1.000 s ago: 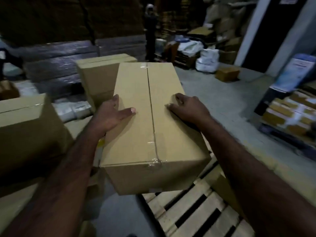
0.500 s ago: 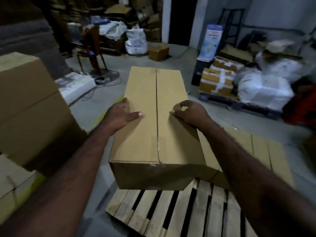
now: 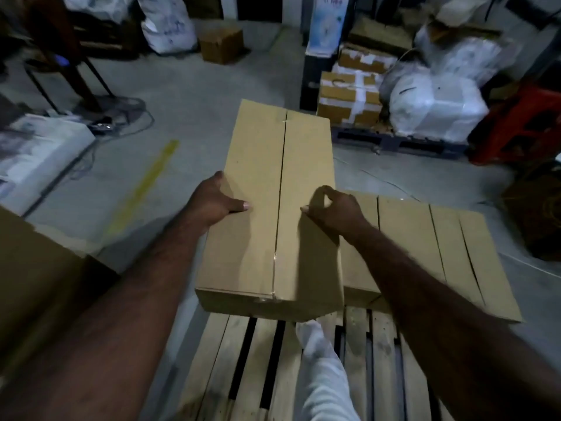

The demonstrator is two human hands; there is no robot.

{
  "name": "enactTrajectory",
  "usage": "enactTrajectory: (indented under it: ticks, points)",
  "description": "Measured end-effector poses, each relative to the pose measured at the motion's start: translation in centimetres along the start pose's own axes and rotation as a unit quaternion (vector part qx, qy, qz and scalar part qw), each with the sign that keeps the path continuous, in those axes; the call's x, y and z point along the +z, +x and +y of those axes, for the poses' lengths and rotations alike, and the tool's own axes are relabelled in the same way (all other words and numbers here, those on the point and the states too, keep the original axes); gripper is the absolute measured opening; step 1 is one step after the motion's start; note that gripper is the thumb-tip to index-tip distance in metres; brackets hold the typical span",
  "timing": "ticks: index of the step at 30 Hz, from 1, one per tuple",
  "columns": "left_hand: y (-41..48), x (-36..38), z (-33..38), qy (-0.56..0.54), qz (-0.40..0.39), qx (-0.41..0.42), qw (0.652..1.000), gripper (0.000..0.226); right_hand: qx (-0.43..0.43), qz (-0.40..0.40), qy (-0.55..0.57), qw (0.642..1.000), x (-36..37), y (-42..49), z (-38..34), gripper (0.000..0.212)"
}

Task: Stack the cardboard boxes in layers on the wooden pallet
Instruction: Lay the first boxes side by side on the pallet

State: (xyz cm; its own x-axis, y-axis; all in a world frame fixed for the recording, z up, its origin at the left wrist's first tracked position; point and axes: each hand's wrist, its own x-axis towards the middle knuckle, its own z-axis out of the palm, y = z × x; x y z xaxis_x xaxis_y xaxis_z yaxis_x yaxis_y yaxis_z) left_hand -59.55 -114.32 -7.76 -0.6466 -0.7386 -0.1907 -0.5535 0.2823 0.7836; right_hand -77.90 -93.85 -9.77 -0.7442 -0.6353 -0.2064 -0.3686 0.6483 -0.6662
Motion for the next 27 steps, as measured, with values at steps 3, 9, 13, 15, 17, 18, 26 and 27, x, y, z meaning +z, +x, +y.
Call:
enactTrajectory:
  ticks: [3, 9, 13, 15, 17, 18, 26, 27]
  points:
    - [6.8, 3.0, -2.4, -0.006, -0.004, -0.041, 0.999, 0.110, 0.009, -0.031, -0.010, 0.999, 2.7, 6.0, 2.2, 0.072]
    - [20.3, 12.4, -10.0, -0.069, -0.046, -0.098, 0.992, 0.112, 0.051, -0.067, -0.042, 0.996, 10.2, 18.4, 10.6, 0.058]
    - [27.3, 20.0, -16.0, -0.091, -0.071, -0.120, 0.986, 0.110, 0.095, -0.085, -0.061, 0.990, 14.7, 26.0, 17.2, 0.081]
    - [29.8, 23.1, -18.7, -0.095, -0.078, -0.127, 0.984, 0.110, 0.109, -0.092, -0.069, 0.987, 16.4, 28.6, 19.6, 0.084]
    - [31.3, 25.5, -20.9, -0.102, -0.082, -0.139, 0.982, 0.111, 0.122, -0.090, -0.074, 0.986, 18.0, 30.1, 21.5, 0.085]
    - [31.9, 26.6, -22.0, -0.105, -0.084, -0.146, 0.980, 0.112, 0.124, -0.087, -0.081, 0.985, 18.7, 30.8, 22.5, 0.084]
    - [32.2, 31.8, -27.4, -0.125, -0.088, -0.153, 0.976, 0.111, 0.146, -0.070, -0.078, 0.984, 22.8, 31.5, 27.5, 0.078]
    - [32.1, 32.2, -27.8, -0.132, -0.086, -0.154, 0.975, 0.111, 0.150, -0.070, -0.081, 0.983, 23.3, 31.3, 28.0, 0.078]
